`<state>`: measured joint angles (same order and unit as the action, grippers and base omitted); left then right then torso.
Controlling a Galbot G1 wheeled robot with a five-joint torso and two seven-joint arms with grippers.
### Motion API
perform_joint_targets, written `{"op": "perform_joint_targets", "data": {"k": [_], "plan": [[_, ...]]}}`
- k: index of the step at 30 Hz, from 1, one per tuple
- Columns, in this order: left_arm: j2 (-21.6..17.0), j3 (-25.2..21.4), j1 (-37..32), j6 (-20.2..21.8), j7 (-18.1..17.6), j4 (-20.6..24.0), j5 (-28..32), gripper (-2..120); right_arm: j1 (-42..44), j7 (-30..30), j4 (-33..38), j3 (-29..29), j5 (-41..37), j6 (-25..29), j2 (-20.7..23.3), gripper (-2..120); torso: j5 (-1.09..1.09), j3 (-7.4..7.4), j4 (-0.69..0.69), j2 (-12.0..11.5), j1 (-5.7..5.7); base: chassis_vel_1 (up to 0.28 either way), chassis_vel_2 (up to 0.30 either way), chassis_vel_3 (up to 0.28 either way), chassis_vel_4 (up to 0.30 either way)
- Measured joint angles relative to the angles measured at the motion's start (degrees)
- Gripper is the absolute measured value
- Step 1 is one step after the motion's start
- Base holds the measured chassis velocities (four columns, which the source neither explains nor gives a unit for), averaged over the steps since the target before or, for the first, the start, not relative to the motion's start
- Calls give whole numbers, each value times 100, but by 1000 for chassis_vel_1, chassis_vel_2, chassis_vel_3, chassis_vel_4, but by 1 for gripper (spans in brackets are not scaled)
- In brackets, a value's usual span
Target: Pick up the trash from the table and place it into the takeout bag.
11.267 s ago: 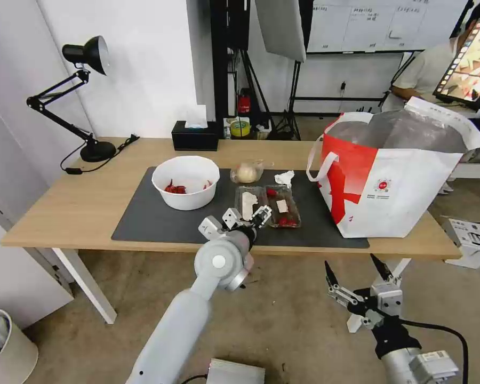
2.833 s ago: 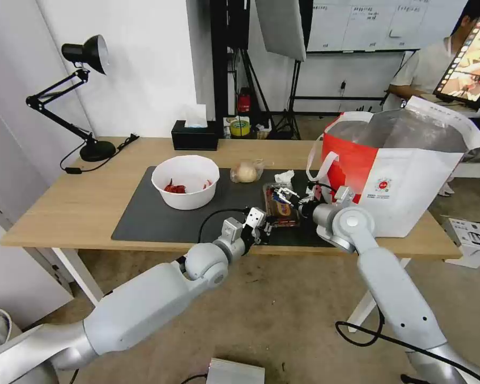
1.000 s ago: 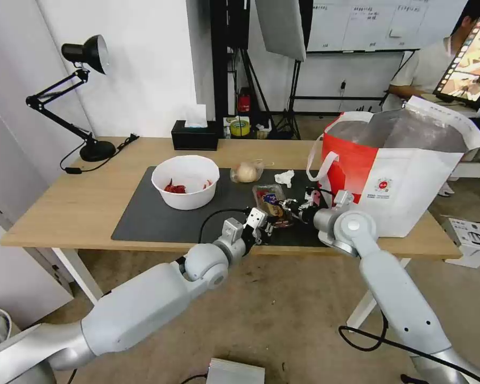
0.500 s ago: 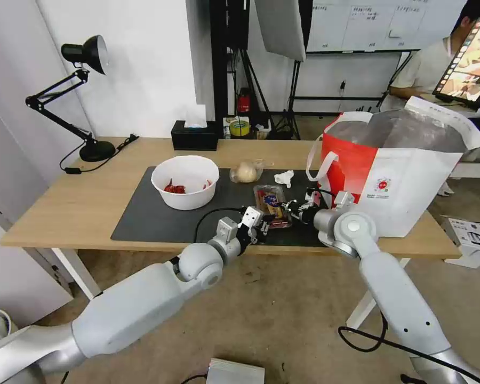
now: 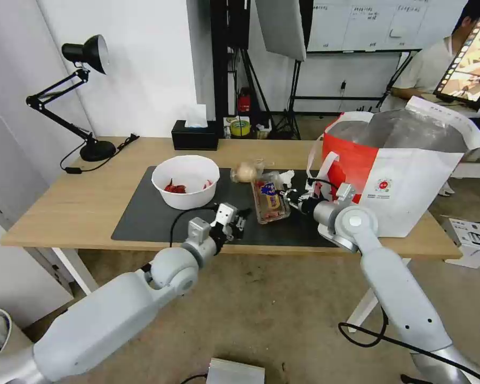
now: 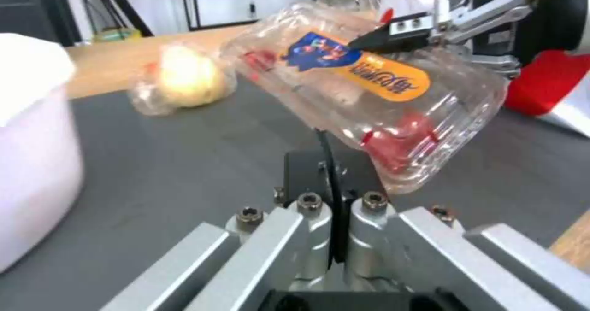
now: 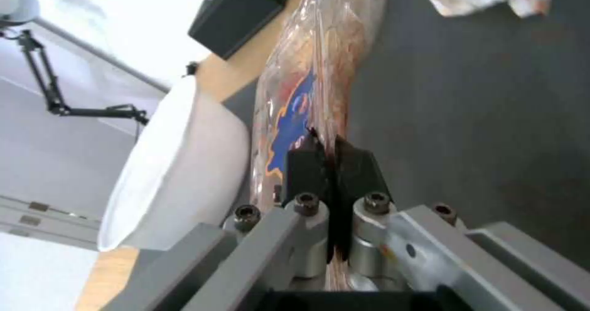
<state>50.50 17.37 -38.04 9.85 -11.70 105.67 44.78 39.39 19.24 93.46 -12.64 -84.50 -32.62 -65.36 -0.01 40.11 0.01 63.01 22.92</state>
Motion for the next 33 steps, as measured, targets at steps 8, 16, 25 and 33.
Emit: {"op": "perform_joint_targets", "data": {"k": [8, 16, 25, 33], "plan": [[-94, -426, -394, -22, -132, 273, -23, 9, 53, -216, 343, -2, 91, 96, 138, 0, 0, 0, -1, 1, 0, 0, 0, 0, 0], [-294, -1078, -1072, -23, -135, 675, -10, 43, 13, -385, 756, -96, 139, 294, 350, 0, 1, 0, -1, 1, 0, 0, 0, 0, 0], [-494, -2196, -2225, -40, -115, 1186, -95, 77, -700, -182, 1205, -278, 48, 786, 705, 0, 1, 0, 0, 1, -1, 0, 0, 0, 0], [-485, -2414, -2537, -105, -114, 1311, -166, 99, -1194, 157, 1035, -646, 68, 1096, 1227, 0, 1, 0, -1, 1, -1, 0, 0, 0, 0]]}}
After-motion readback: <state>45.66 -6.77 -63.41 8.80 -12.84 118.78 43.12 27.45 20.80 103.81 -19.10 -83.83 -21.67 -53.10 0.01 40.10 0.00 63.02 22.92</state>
